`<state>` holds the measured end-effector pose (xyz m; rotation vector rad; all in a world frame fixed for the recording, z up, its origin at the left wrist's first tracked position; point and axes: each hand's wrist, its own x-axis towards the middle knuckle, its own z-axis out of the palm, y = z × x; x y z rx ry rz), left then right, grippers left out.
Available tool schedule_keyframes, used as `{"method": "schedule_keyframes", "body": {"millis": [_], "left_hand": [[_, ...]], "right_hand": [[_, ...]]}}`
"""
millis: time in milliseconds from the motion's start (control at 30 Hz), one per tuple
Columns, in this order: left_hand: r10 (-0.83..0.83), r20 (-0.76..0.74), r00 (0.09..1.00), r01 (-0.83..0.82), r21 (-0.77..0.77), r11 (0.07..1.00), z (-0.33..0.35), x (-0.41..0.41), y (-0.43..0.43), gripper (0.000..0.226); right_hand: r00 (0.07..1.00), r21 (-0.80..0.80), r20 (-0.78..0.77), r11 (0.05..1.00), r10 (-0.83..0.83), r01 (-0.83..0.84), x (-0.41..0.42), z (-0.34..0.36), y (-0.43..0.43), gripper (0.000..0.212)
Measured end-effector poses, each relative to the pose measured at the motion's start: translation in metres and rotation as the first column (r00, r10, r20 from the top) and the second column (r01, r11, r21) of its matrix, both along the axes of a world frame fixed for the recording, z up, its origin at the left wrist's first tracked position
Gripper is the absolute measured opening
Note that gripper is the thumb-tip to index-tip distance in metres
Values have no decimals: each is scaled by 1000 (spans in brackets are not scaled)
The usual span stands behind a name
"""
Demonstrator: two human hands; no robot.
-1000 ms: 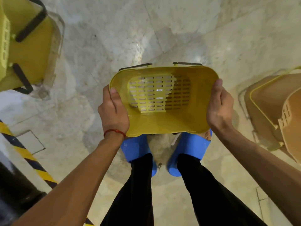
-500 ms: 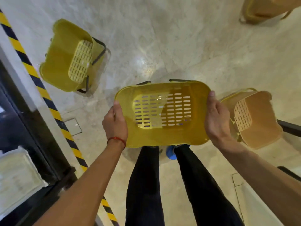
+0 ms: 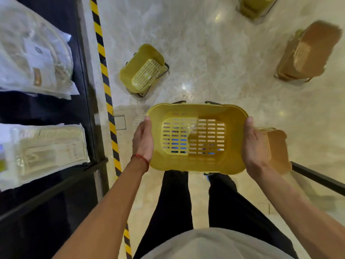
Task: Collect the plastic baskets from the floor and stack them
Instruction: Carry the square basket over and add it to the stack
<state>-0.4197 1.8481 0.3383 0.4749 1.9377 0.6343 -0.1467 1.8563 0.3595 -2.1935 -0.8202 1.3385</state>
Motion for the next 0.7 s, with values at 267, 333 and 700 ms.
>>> {"method": "schedule_keyframes", "body": {"millis": [267, 333, 700], "left_hand": [[192, 30, 981, -194, 96, 976, 84, 20, -66, 21], [257, 37, 966, -259, 127, 957, 98, 29, -90, 29], [738, -146, 659, -715, 181, 675, 164, 68, -236, 47]], "right_hand": [[964, 95, -145, 973, 224, -212, 7, 67, 5, 45], [940, 107, -157, 952, 302, -288, 11, 80, 2, 40], [691, 153, -126, 702, 712, -695, -30, 150, -49, 46]]}}
